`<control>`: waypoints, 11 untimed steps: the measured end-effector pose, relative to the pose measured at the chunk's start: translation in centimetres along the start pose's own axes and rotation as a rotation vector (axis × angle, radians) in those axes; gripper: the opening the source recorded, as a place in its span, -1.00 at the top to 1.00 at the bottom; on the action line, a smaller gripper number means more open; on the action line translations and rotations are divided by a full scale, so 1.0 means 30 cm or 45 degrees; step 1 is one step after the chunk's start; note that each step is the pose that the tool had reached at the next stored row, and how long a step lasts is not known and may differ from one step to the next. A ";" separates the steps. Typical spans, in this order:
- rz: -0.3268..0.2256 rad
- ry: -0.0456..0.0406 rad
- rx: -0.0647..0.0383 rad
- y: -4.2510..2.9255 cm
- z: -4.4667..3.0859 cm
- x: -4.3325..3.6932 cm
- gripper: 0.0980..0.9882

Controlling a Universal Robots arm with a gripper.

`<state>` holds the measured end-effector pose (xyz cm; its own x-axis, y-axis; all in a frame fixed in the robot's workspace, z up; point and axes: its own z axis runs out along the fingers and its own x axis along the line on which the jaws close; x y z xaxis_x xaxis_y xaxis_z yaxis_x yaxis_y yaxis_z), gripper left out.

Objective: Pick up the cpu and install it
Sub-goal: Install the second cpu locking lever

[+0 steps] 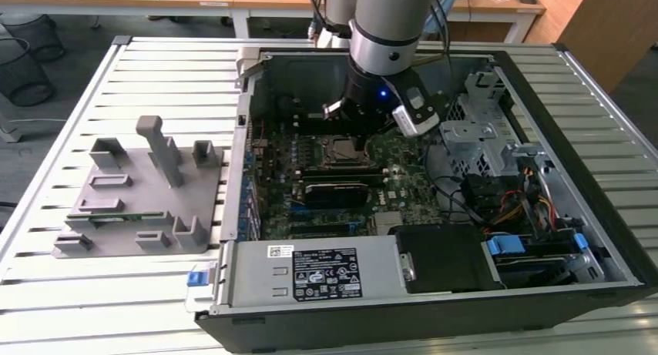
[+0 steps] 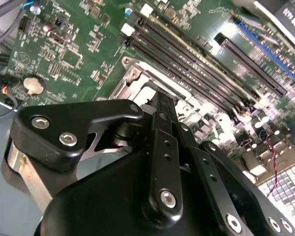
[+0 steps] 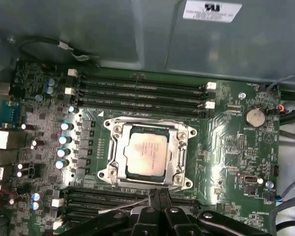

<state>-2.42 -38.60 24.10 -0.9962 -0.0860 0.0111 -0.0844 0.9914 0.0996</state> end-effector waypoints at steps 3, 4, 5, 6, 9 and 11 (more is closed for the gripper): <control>-0.002 0.000 0.000 -0.006 0.005 0.019 0.98; -0.002 0.000 0.000 -0.007 0.005 0.026 0.98; -0.002 0.000 0.000 -0.008 0.005 0.032 0.98; -0.002 0.000 -0.001 -0.011 0.006 0.037 0.98; -0.002 0.000 -0.001 -0.025 0.005 0.046 0.98; -0.002 0.000 -0.001 -0.033 0.006 0.052 0.98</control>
<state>-3.91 -39.70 23.83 -0.9961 -0.0875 0.0111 -0.0859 0.9913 0.1000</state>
